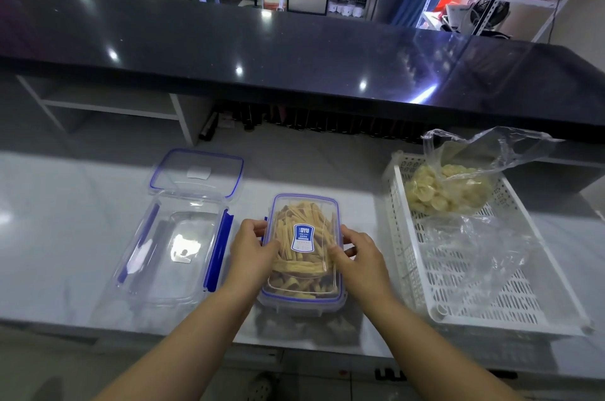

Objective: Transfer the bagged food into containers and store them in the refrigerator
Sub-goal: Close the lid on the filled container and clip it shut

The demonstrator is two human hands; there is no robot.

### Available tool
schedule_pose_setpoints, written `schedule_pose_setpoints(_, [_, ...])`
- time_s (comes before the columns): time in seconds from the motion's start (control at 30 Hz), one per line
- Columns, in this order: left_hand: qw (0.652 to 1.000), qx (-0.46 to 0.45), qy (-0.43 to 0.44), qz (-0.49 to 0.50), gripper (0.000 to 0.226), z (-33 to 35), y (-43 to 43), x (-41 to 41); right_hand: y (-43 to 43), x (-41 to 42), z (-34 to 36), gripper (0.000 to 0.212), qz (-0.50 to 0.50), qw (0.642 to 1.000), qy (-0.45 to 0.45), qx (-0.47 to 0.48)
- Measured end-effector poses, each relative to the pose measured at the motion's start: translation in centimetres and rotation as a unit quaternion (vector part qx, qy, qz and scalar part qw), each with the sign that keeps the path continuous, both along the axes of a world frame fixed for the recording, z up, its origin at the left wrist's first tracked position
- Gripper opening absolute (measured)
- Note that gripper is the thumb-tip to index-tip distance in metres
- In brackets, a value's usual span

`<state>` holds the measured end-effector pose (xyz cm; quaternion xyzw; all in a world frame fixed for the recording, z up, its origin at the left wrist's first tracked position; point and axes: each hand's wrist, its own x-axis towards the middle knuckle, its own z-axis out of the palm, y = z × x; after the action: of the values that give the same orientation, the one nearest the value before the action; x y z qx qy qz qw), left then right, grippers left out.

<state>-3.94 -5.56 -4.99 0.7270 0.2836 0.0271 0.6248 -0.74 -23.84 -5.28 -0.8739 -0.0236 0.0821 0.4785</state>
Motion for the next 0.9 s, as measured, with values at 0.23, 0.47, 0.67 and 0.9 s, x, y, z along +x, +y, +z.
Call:
schedule_pose_setpoints(0.23, [1.000,0.002,-0.015,-0.005,0.033,-0.6,-0.3,-1.3,0.1,-0.9,-0.1,0.040,-0.009,1.000,0.015,0.026])
schedule_pose_setpoints(0.47, [0.984,-0.135,0.112,-0.014,0.060,0.4,1.1,-0.2,0.3,0.3,0.3,0.032,-0.060,0.989,0.081,0.110])
schedule_pose_setpoints(0.67, [0.987,-0.132,0.091,-0.004,0.035,0.3,1.7,0.0,0.5,0.7,0.5,0.056,-0.100,0.961,0.214,0.142])
schedule_pose_setpoints(0.9, [0.993,0.109,-0.031,-0.022,0.034,-0.8,0.4,-1.0,0.2,0.4,0.5,0.034,-0.112,0.958,0.212,0.155])
